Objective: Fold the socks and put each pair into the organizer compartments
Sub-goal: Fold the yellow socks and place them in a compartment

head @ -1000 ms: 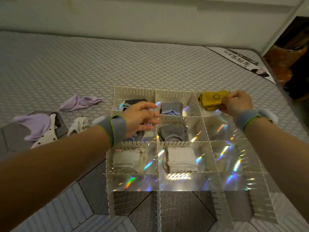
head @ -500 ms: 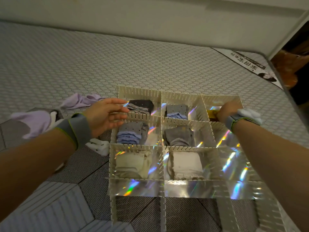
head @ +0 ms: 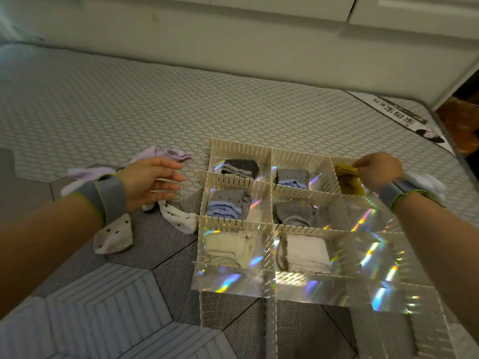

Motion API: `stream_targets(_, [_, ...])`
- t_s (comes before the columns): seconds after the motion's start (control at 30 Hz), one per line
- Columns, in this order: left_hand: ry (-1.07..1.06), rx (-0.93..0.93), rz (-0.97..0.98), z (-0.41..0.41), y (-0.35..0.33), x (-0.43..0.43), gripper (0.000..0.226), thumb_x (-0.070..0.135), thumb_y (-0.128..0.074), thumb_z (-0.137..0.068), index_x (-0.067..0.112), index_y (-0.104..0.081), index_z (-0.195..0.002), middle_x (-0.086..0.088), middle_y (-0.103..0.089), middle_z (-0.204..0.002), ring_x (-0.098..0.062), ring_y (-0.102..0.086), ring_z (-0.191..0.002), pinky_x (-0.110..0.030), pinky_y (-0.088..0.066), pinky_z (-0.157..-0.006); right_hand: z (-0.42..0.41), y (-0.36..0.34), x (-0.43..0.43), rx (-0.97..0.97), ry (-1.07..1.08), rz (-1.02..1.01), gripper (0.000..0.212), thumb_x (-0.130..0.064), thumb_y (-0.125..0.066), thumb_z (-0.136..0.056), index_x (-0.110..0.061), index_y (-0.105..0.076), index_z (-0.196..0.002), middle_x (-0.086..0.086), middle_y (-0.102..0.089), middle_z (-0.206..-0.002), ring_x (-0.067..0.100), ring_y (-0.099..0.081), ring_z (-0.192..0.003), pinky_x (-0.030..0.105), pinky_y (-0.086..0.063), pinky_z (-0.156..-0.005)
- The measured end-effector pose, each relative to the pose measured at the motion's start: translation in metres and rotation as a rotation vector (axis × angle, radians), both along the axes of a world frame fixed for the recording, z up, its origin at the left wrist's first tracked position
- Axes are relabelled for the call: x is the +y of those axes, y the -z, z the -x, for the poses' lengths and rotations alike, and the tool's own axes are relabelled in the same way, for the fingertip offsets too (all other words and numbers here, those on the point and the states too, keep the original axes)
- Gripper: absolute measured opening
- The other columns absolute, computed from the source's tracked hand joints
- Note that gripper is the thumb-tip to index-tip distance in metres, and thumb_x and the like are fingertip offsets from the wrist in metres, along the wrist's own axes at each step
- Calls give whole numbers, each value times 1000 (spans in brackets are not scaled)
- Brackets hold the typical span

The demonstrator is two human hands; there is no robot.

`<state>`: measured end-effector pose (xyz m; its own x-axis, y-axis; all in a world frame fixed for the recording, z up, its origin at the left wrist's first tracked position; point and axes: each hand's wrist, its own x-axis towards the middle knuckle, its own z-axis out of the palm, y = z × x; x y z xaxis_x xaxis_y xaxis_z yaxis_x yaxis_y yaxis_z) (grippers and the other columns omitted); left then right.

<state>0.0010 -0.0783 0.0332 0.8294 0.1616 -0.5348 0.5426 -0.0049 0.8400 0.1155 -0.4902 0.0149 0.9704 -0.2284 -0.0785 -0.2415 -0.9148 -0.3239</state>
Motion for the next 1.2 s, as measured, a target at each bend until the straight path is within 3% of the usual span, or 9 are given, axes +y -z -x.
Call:
stream_targets(0.27, [43, -9, -50, 7, -7, 0, 18, 7, -45, -94, 15, -62, -98, -6, -66, -88, -18, -62, -75, -32, -53, -73, 13, 3, -21, 18, 86, -107, 39, 5, -45, -84, -13, -71, -107, 15, -66, -115, 34, -58, -105, 37, -48, -88])
stream_targets(0.6, [73, 4, -57, -6, 2, -11, 18, 9, -46, -95, 16, -62, -96, -5, -67, -87, -14, -65, -68, -26, -56, -63, -1, 11, -13, 65, -64, -35, 42, -12, -58, -84, -14, -57, -126, 17, -60, -125, 36, -54, -114, 39, -45, -94])
stream_targets(0.73, [83, 17, -28, -14, 10, -12, 18, 10, -47, -94, 14, -62, -102, -5, -67, -89, -19, -64, -76, -33, -53, -76, -15, 24, -8, 140, -131, 103, 47, -12, -55, -85, -18, -51, -131, 17, -61, -122, 34, -56, -110, 36, -46, -90])
stream_targets(0.8, [86, 17, -15, -17, 15, -12, 19, 10, -47, -94, 14, -63, -103, -5, -68, -88, -20, -64, -77, -33, -52, -75, -23, 32, -6, 191, -155, 95, 49, -7, -54, -84, -15, -48, -132, 17, -61, -120, 34, -57, -106, 34, -47, -82])
stream_targets(0.97, [100, 24, 5, -21, 24, -15, 19, 9, -46, -94, 17, -63, -97, -4, -67, -85, -17, -63, -74, -28, -52, -66, -34, 41, -4, 198, -201, 233, 35, -18, -60, -83, -10, -56, -117, 15, -64, -109, 31, -59, -94, 30, -39, -69])
stream_targets(1.1, [125, 36, 6, -23, 27, -15, 19, 9, -46, -94, 16, -63, -98, -5, -67, -88, -18, -63, -75, -27, -53, -64, -39, 44, -10, 261, -295, 329, 15, -20, -59, -78, -13, -69, -88, 13, -68, -98, 29, -61, -88, 33, -50, -76])
stream_targets(1.2, [117, 31, 11, -24, 28, -16, 18, 9, -46, -94, 16, -63, -97, -5, -67, -87, -18, -63, -75, -28, -52, -66, -39, 42, -17, 177, -264, 422, 23, -30, -64, -73, -20, -68, -93, 12, -56, -106, 33, -58, -94, 35, -50, -80])
